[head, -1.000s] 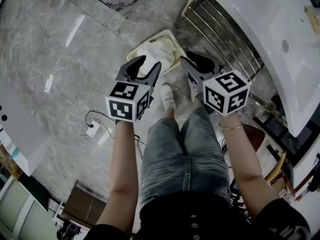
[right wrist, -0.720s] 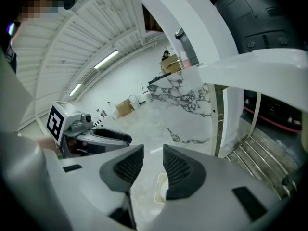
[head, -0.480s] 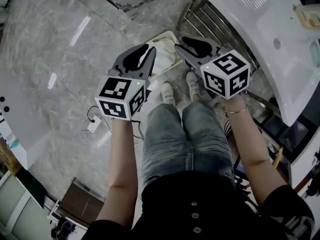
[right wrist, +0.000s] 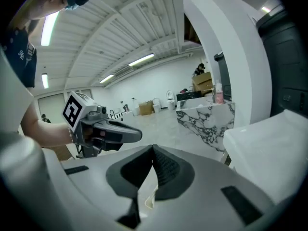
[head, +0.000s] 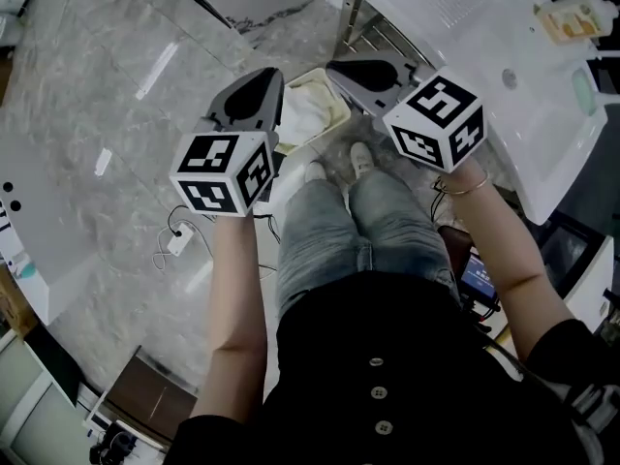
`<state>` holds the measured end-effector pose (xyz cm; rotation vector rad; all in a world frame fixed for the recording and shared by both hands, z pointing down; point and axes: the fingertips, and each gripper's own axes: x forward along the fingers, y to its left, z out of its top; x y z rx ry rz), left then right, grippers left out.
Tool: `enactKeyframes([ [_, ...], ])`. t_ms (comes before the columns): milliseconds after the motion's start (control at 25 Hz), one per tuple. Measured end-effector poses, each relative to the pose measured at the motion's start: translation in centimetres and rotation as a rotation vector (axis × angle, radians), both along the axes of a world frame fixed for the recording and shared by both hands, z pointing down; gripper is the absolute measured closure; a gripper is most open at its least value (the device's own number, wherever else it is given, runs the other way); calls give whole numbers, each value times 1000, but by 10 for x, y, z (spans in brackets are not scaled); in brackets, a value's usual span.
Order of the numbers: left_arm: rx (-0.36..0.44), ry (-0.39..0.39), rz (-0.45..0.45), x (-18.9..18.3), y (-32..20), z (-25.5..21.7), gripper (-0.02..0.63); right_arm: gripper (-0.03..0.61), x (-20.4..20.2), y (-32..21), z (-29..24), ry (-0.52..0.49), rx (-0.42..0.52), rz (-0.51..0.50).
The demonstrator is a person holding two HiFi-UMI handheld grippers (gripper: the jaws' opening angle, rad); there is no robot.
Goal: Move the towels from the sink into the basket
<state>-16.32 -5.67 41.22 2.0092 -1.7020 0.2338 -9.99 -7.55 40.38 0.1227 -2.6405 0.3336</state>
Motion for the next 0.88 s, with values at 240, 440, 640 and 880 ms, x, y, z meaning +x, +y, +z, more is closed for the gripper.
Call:
enactKeyframes([
  [240, 96, -12, 31, 12, -5, -47, 589, 577, 6, 0, -37, 0, 60, -88],
  [440, 130, -78, 70, 24, -6, -69, 589, 577, 15, -2, -58, 15, 108, -144],
  [640, 148, -120, 83, 35, -5, -78, 589, 577, 21, -4, -75, -9, 144, -125],
  [880, 157, -119, 67, 38, -7, -80, 589, 577, 19, -5, -87, -60, 149, -83],
])
